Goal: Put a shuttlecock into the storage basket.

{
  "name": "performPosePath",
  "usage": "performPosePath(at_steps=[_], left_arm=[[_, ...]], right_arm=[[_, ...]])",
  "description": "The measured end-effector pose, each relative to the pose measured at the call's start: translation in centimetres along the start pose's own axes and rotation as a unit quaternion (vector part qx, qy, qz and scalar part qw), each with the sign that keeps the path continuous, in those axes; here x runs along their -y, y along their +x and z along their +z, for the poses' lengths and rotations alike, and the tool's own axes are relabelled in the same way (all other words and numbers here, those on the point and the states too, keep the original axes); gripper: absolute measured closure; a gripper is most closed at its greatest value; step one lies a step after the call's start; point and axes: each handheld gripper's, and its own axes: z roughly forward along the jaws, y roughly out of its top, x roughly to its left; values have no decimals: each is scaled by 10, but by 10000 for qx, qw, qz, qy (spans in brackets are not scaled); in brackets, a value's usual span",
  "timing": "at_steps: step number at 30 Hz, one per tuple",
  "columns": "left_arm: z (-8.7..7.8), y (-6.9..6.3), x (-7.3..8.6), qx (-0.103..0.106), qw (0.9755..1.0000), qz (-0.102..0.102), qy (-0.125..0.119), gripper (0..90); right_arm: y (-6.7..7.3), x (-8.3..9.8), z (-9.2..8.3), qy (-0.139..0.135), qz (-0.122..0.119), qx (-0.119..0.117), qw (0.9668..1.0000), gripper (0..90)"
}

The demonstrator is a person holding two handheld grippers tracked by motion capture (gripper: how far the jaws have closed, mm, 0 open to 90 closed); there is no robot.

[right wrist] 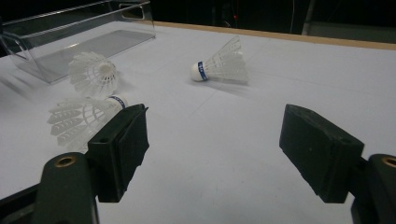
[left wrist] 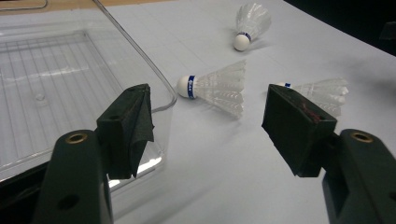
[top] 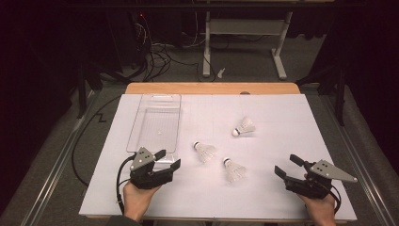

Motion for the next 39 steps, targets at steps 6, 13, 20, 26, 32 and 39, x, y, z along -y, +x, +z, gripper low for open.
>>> performPosePath(at_steps=[6, 13, 20, 26, 32, 39], left_arm=[[4, -2, -3, 51, 10000, 21, -4, 337], [8, -5, -6, 91, 9999, 44, -7, 338], [15, -10, -12, 167, 9998, 102, -3, 339], [21, -13, -15, 191, 9997, 121, 30, 341], [26, -13, -16, 205, 9996, 180, 124, 343], [30, -14, -20, 241, 9995, 166, 109, 344]], right_arm=[[0, 0, 0, 0, 5, 6, 10000, 240], [0, 0, 0, 0, 5, 6, 10000, 241], [0, 0, 0, -9, 3, 10, 10000, 241], [0, 0, 0, -8, -1, 1, 10000, 241], [0, 0, 0, 4, -4, 10, 10000, 241], [0, 0, 0, 31, -15, 17, 10000, 242]])
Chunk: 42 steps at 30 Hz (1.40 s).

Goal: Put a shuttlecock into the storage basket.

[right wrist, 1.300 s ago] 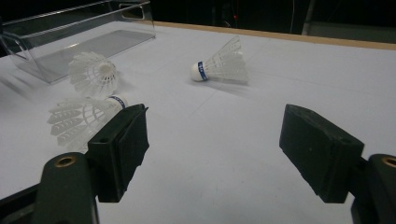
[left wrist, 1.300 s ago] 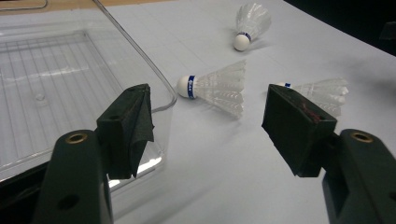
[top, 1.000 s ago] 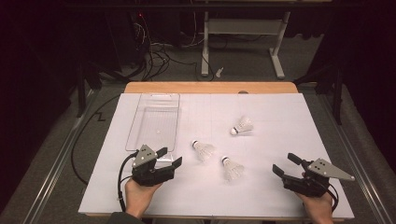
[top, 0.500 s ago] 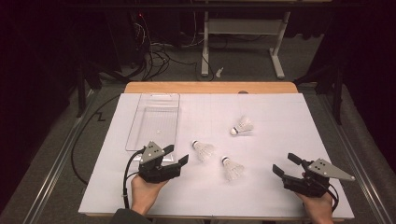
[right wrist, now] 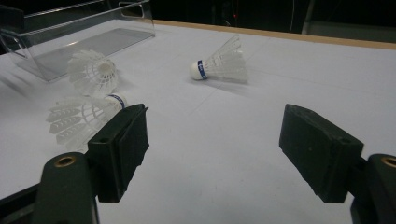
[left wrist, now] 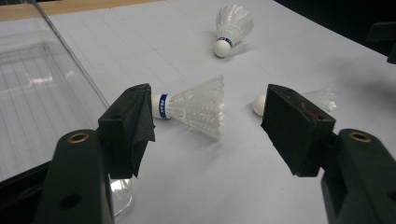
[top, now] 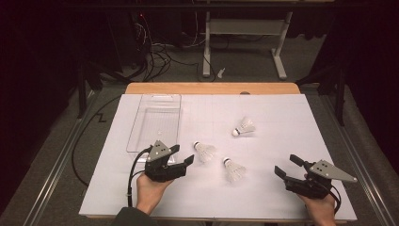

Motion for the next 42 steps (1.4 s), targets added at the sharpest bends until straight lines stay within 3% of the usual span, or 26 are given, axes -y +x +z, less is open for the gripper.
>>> performPosePath(at_steps=[28, 42], left_arm=[[26, -2, -20, 142, 9999, -80, 55, 357], [40, -6, -31, 160, 9998, 12, 103, 359]], right_arm=[[0, 0, 1, 36, -7, -24, 10000, 240], [0, 1, 1, 42, 5, -32, 10000, 240]])
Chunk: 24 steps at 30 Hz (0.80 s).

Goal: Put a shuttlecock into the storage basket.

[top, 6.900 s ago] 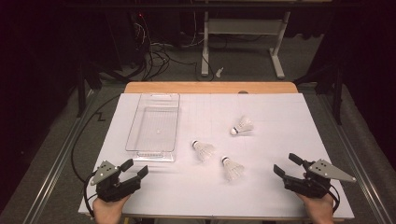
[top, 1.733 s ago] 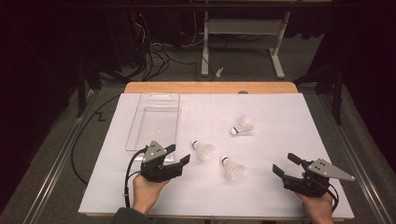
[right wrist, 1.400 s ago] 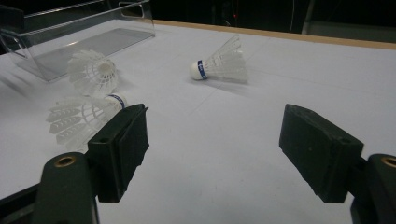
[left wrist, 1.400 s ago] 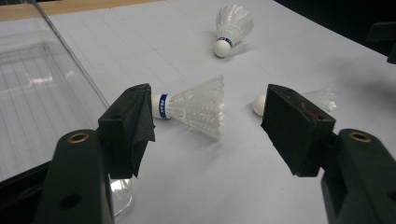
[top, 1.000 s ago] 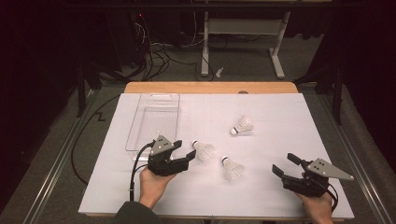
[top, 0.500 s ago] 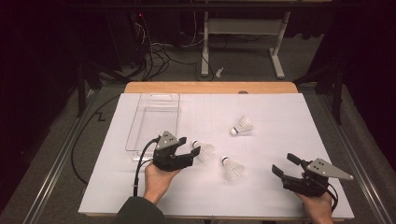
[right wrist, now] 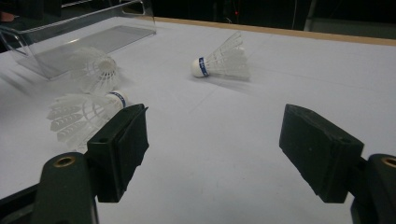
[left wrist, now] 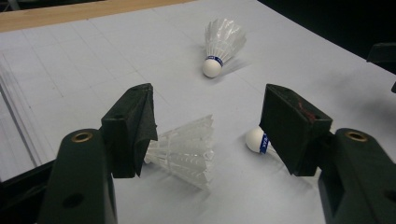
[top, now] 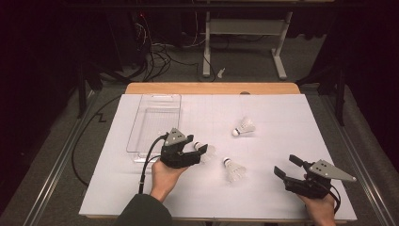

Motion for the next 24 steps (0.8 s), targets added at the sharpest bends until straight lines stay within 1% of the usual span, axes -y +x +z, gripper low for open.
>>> performPosePath(at_steps=[7, 13, 15, 22, 23, 24], left_arm=[[6, -1, -4, -5, 10000, 52, 53, 357], [11, -1, -7, -5, 9999, 58, 82, 357], [13, -1, -9, -19, 9999, 90, 117, 356], [17, -3, -15, -42, 9998, 88, 171, 355], [18, -4, -18, -109, 9996, 138, 208, 353], [18, -6, -19, -241, 9989, 296, 266, 350]], right_arm=[[0, 0, 1, 33, -6, -14, 10000, 240], [0, 0, 1, 37, -5, -13, 10000, 240], [0, 0, 1, 39, -6, -15, 10000, 240], [-1, 0, 0, 32, 12, -3, 10000, 239], [-1, 0, 0, 34, 18, -4, 10000, 239], [-1, 0, 0, 34, 18, -4, 10000, 239]])
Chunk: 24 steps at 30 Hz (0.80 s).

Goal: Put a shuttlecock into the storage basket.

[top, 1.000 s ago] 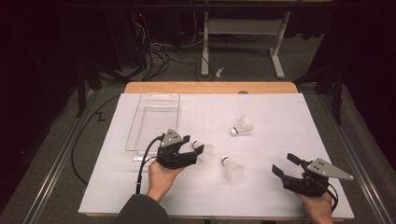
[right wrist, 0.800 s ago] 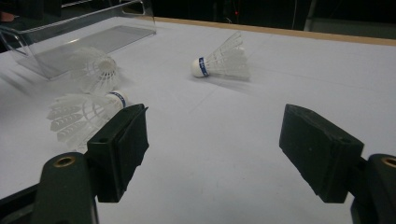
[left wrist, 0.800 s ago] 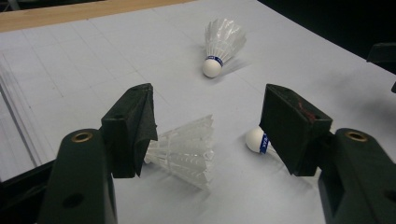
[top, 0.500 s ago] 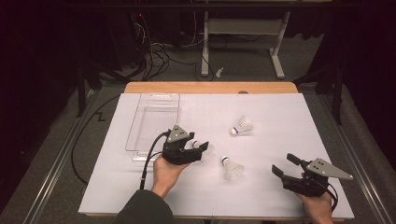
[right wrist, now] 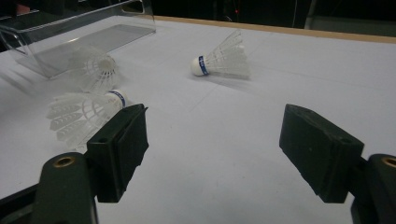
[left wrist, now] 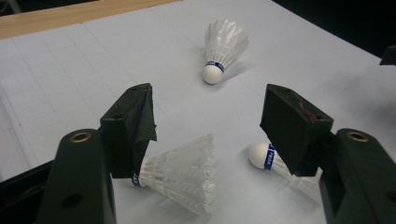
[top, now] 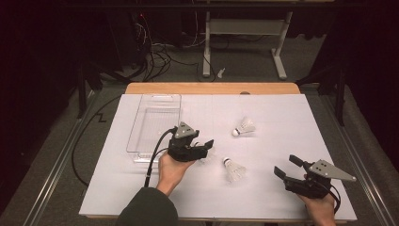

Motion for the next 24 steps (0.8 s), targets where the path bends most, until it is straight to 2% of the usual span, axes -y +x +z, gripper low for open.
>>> performPosePath(at_steps=[1, 3, 5, 6, 12, 16, 21, 24], left_arm=[[0, 0, 0, 0, 10000, 0, 0, 348], [1, -3, -2, -136, 9998, 132, 71, 347], [2, -2, -5, -210, 9995, 106, 219, 350], [2, -2, -5, -210, 9995, 106, 219, 356], [4, 3, -12, 65, 9983, -206, 550, 361], [6, 8, -16, 230, 9952, -465, 832, 380], [7, 10, -20, 206, 9935, -457, 1022, 421], [8, 11, -22, 267, 9906, -367, 1291, 436]], right_arm=[[0, 0, 0, 0, 0, 0, 10000, 239], [-1, 0, 0, -19, 6, 29, 10000, 237], [-1, 0, -1, -26, 22, 44, 10000, 236], [-1, 0, -1, -26, 22, 44, 10000, 236], [-1, 0, -1, -25, 9, 41, 10000, 236], [-1, 0, -1, -25, 38, 21, 10000, 236], [-1, 0, -1, -22, 40, 12, 10000, 236], [-1, 0, -1, -18, 47, 4, 10000, 238]])
